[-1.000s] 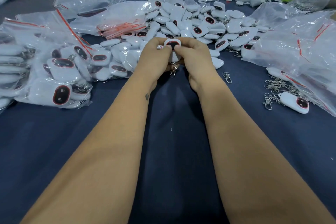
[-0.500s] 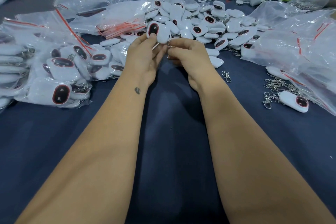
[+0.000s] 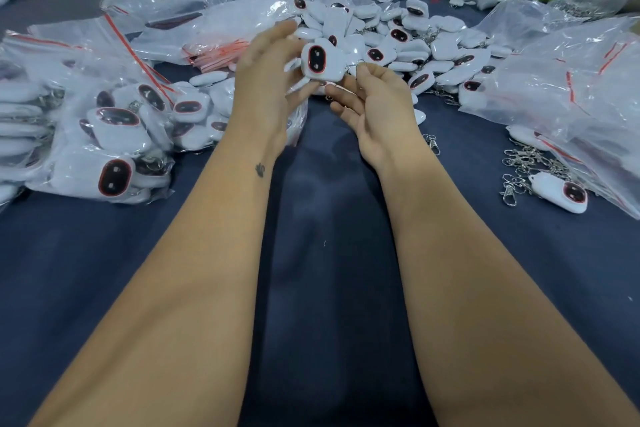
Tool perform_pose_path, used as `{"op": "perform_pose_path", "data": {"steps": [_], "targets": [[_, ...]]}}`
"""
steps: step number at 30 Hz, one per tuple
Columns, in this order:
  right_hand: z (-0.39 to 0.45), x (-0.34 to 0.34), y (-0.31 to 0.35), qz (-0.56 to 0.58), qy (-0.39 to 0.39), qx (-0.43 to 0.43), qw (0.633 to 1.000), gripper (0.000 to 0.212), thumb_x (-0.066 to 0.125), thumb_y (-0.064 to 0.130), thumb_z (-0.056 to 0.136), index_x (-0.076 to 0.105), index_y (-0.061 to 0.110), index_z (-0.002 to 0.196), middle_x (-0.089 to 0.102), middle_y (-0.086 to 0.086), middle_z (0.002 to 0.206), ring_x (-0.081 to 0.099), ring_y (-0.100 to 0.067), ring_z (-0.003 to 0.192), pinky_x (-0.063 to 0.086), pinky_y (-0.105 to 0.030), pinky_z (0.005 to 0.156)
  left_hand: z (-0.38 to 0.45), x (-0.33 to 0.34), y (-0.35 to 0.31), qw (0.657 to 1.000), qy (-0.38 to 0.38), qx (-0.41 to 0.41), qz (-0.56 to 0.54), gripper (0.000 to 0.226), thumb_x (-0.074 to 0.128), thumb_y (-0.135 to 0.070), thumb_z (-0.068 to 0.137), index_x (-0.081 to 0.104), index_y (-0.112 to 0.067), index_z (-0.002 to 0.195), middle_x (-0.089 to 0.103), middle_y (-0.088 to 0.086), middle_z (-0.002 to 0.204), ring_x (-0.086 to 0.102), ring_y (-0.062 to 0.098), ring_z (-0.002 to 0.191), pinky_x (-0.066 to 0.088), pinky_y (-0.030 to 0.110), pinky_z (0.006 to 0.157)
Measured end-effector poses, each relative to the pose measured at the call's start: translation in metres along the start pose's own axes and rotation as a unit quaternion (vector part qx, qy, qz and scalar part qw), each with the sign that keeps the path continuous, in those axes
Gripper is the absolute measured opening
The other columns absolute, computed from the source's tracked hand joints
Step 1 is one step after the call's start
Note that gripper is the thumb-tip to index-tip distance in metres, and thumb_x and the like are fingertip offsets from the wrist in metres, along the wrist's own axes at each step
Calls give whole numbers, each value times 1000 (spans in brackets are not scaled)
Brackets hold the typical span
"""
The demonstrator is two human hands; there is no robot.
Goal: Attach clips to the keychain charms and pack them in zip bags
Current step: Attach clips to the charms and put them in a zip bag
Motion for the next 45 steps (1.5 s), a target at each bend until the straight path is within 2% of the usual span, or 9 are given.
{"op": "perform_pose_path", "data": {"steps": [4,9,13,16,22,29,35,39,45], "targets": [[1,-1,-1,2,-30,-2,1000,6,43,9,104,47,7,108,60,-8,80,61,-17,64,56,-25,62,-1,-15,-14,964,-84,115,226,44,38,11,78,65,-20,93,66,-1,87,65,12,75,51,26,66],[2,-3,-2,2,-32,-3,999,5,45,9,103,49,10,102,61,-7,84,61,-18,68,57,-30,71,-7,-14,3,739,-44,145,656,33,53,-23,87,62,-23,118,67,2,110,57,28,110,40,32,78],[3,-6,-3,14,-33,-2,999,6,46,11,103,50,14,98,62,-6,81,62,-15,64,56,-26,62,-9,-8,9,660,-18,108,743,20,60,-18,82,61,-13,101,61,10,95,56,35,97,33,32,66],[5,-6,-4,6,-23,-3,1000,6,48,11,102,51,14,98,64,-3,74,62,-14,62,54,-24,58,-11,-5,7,671,-44,107,733,3,53,-10,82,54,-13,81,52,8,82,46,30,79,28,33,61],[4,1,-4,106,27,16,994,11,45,11,104,49,13,94,64,-8,81,63,-20,70,57,-29,62,-5,-12,4,792,-77,113,594,47,57,-8,82,60,-17,128,69,4,112,60,25,109,41,28,82],[1,11,-6,189,105,53,975,16,42,11,105,53,10,94,64,-10,88,64,-22,81,58,-50,79,-7,-13,-3,906,-75,65,411,39,61,-18,73,72,-18,111,72,5,108,67,24,102,54,40,91],[1,7,-4,142,96,46,984,16,41,16,106,55,15,97,66,-3,87,64,-19,79,56,-63,68,-3,-15,-6,912,-19,90,400,50,63,3,73,64,-20,118,65,-1,80,63,18,75,56,36,78],[-1,9,-5,59,64,28,996,12,43,15,105,49,15,94,62,-5,90,61,-21,83,55,-65,73,-3,-23,-8,802,-88,157,569,45,59,-5,74,65,-17,117,69,3,100,61,22,99,45,30,82],[-6,18,-10,-100,59,-2,993,13,42,6,102,47,14,93,64,-6,82,64,-14,64,58,-29,64,-5,-22,-13,821,-132,166,530,12,54,-19,72,65,-18,75,51,0,67,43,18,66,38,29,65]]}}
Point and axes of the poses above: each hand's wrist, its own z-axis towards the middle knuckle, its own x-axis out of the palm, y = z × x, the point moved 2 cm from there along z, towards the middle knuckle
